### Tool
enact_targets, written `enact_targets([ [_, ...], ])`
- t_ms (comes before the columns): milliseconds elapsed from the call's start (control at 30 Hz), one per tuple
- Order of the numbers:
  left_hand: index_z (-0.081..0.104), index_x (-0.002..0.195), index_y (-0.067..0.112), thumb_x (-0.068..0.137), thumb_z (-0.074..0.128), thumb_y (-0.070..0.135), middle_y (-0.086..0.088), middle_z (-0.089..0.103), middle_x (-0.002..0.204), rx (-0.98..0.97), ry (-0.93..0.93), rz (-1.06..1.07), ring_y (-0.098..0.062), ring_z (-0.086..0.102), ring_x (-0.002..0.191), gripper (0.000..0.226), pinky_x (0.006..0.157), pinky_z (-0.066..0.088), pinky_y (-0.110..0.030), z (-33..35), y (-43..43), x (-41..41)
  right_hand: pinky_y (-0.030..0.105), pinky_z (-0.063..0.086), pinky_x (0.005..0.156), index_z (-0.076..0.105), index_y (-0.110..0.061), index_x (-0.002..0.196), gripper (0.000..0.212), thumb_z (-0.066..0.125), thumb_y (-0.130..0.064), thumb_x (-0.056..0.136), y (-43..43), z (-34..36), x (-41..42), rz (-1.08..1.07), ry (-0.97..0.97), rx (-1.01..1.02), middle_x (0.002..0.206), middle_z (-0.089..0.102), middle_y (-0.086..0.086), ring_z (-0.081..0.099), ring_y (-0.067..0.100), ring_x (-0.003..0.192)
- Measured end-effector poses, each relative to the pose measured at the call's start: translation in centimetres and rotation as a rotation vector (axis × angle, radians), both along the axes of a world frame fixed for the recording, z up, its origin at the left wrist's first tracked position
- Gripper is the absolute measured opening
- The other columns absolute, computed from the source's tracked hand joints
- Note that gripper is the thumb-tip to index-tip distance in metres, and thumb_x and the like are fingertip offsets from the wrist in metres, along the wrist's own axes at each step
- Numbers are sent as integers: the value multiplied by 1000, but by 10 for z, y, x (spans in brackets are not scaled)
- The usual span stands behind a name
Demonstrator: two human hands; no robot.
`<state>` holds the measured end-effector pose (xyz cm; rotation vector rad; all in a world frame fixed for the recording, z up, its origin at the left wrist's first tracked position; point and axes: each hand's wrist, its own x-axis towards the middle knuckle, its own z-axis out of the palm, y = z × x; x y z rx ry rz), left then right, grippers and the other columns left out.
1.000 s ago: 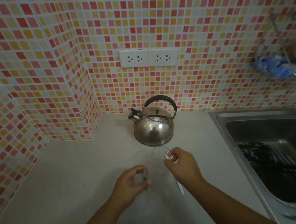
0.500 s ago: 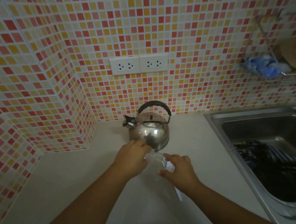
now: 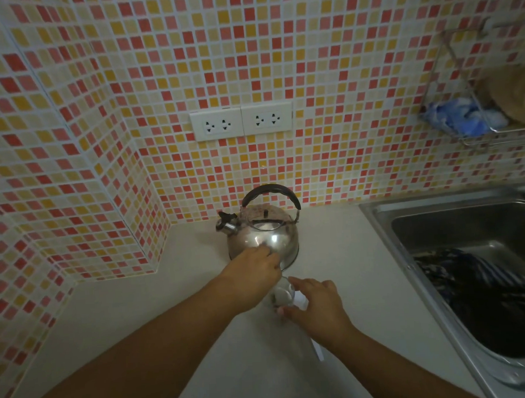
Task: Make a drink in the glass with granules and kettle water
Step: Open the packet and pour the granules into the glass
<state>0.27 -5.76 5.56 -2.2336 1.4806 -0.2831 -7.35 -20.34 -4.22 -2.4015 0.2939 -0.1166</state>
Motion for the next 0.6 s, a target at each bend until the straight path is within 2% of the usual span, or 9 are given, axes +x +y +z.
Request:
enact_targets([
  [100,75,66,31,45,87,29,14,69,71,20,27,-13,-2,64,67,25,59,50,-14,1,-1,-1,27,31,82,49,-32,130,64,64,-54,71,0,-2,-1,6,-12,-6,127,58,-8,41,18,108],
  [167,75,85,26,63,79,21,8,70,90,35,46,-37,-11,64,85,23,73,50,-21,0,-3,0,27,30,81,50,-33,128,63,65,-54,71,0,-1,-1,6,-22,-10,125,59,-8,42,18,107],
  [200,73,97,18,75,70,13,0,68,103,33,62,-25,-18,60,97,23,83,48,-27,-4,-5,3,27,30,80,50,-33,128,63,65,-54,71,0,-1,-1,5,-24,-13,125,59,-8,42,18,106],
  [267,66,109,7,86,55,2,-10,61,117,50,99,-15,-27,52,111,26,93,43,-36,-9,-8,7,27,30,80,50,-33,128,63,65,-54,71,-1,-1,0,9,-23,-31,124,60,-7,43,18,105],
  [600,63,117,4,85,60,1,-11,53,128,40,187,0,-28,45,118,32,98,45,-38,-7,-12,8,25,29,83,49,-32,129,62,64,-55,72,-1,-1,0,24,-17,-32,125,59,-8,45,18,107],
])
